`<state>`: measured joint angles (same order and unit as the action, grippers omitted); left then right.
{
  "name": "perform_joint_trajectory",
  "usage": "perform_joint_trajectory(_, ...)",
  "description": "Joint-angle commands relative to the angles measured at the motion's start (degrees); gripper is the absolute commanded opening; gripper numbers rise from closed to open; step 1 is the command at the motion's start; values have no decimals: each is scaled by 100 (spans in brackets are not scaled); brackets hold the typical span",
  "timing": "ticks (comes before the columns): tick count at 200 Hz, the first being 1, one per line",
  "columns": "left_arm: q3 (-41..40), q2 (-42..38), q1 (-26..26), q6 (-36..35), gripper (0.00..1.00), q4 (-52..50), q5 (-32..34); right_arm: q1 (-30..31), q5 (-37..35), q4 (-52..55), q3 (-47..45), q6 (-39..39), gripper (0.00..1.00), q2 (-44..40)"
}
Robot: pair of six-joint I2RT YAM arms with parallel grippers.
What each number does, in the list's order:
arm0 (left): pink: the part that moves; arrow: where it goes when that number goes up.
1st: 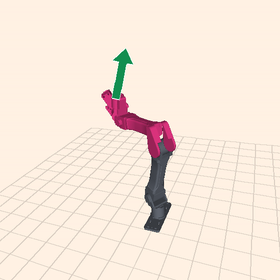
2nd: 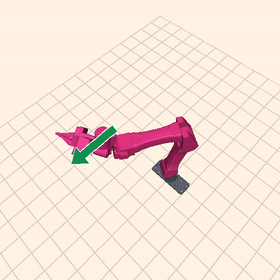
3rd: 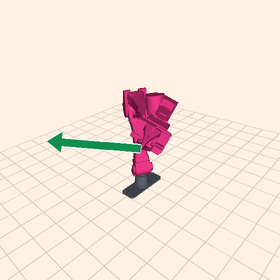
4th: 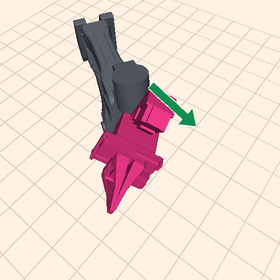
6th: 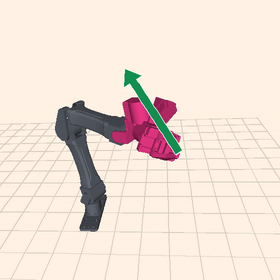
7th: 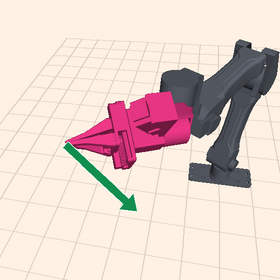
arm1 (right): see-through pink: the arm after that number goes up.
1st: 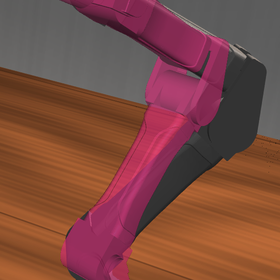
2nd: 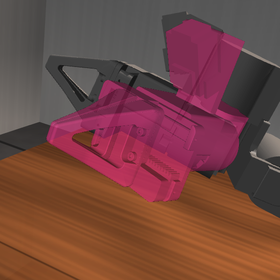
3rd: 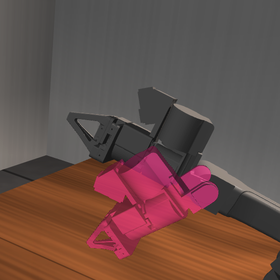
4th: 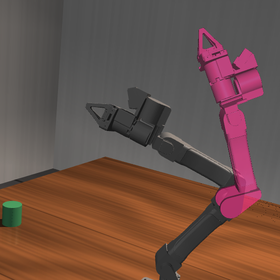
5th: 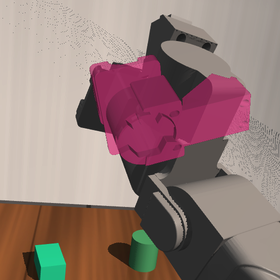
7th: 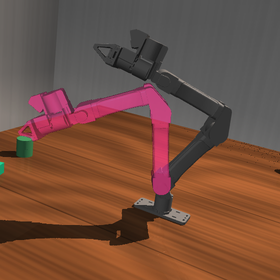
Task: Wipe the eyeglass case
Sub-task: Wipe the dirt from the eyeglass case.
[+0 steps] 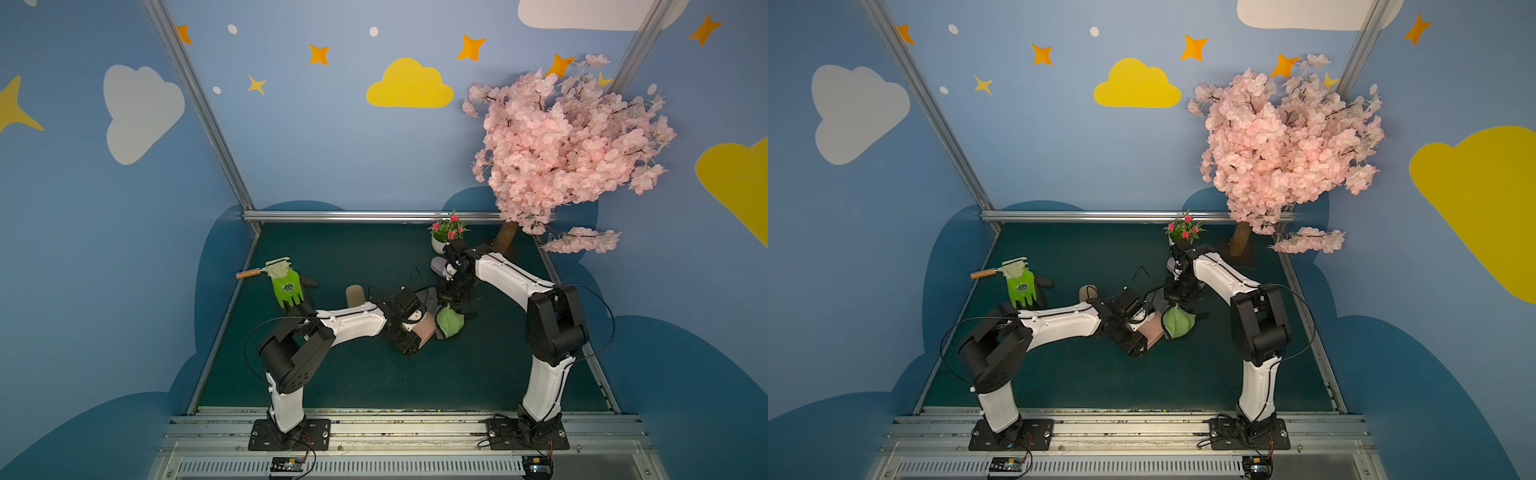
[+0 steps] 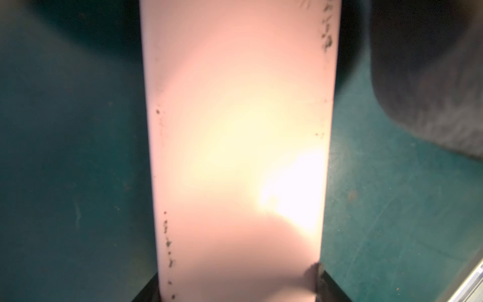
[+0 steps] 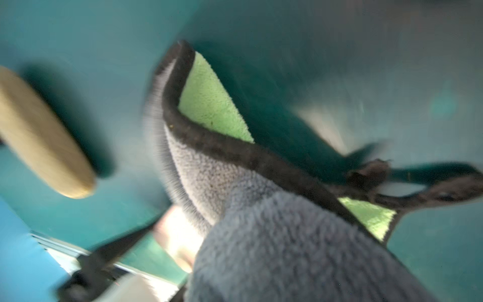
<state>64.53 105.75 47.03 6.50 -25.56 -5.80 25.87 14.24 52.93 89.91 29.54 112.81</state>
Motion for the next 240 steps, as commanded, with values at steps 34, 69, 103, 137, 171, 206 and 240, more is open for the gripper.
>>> perform_joint_trajectory(34,-270,560,-62,100,3,-463,79,48,349,-201,-348,84,0,710)
perform_joint_trajectory(69,-138,643,-55,237,3,-662,156,-38,631,-451,-1848,23,0,-63)
perform_joint_trajectory(103,-96,671,-54,308,3,-734,192,14,755,-508,-2779,108,0,-688)
perform_joint_trajectory(137,-32,699,-14,257,3,-771,218,344,1141,-658,-2947,306,0,-989)
perform_joint_trajectory(171,8,735,8,201,3,-769,207,1095,2184,-1428,-2693,767,0,-588)
perform_joint_trajectory(206,-33,692,7,189,3,-739,213,1314,3063,-2270,-2895,1217,0,-715)
perform_joint_trajectory(240,-55,684,-2,127,3,-688,157,818,2490,-1573,-2840,656,0,-756)
